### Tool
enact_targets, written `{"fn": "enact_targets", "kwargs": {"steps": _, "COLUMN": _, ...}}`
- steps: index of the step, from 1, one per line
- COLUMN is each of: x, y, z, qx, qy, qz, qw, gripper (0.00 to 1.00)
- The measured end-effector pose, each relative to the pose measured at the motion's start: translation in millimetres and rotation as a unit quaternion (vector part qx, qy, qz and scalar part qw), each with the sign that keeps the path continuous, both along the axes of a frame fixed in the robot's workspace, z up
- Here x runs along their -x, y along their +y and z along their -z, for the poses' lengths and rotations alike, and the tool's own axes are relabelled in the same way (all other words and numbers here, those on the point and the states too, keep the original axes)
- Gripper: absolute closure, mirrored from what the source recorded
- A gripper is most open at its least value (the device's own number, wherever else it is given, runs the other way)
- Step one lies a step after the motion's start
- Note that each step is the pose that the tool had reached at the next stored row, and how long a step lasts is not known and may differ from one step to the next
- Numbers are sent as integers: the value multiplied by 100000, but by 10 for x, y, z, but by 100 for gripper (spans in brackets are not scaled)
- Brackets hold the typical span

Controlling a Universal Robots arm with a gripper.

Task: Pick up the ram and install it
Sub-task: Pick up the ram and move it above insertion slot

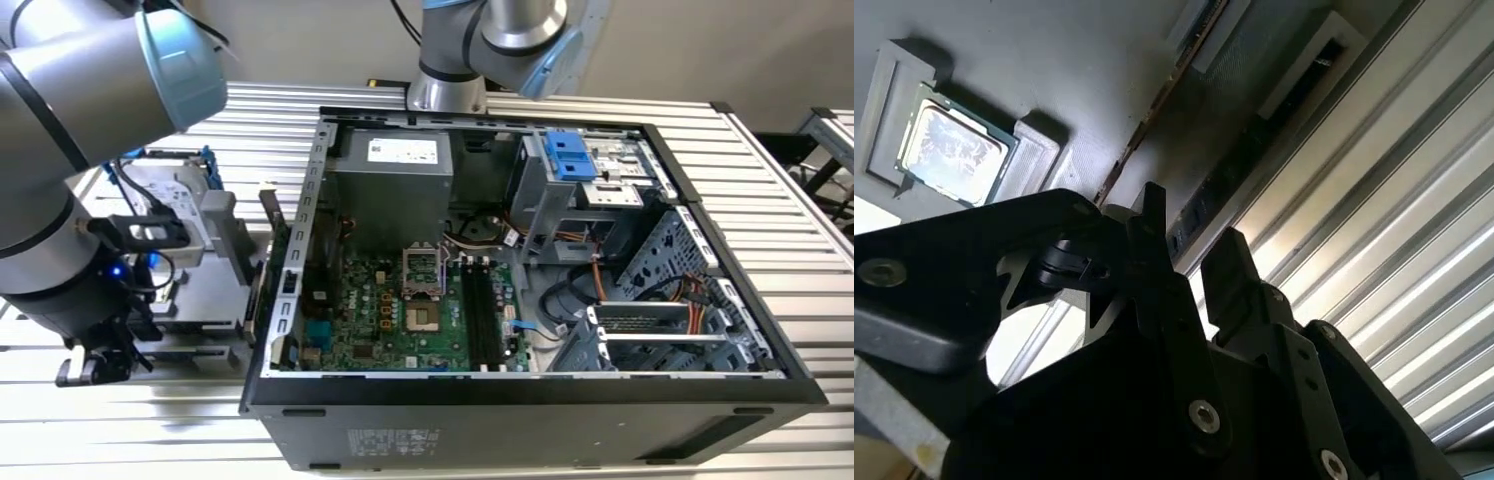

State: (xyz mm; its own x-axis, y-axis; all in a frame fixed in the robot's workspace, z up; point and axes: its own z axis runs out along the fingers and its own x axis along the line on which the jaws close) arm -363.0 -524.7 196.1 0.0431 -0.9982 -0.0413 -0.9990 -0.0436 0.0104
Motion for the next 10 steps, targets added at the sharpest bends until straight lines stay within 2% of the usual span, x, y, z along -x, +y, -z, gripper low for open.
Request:
{"fn": "enact_targets", "kwargs": {"steps": 3, "x": 0, "y": 0, "z": 4, "qx": 7, "qy": 279, "qz": 153, "qw": 99999, "gripper": 0}}
{"fn": "enact_targets", "kwargs": {"steps": 10, "x": -1, "y": 1, "z": 33, "qx": 4, "qy": 277, "qz": 190, "qw": 99999, "gripper": 0}}
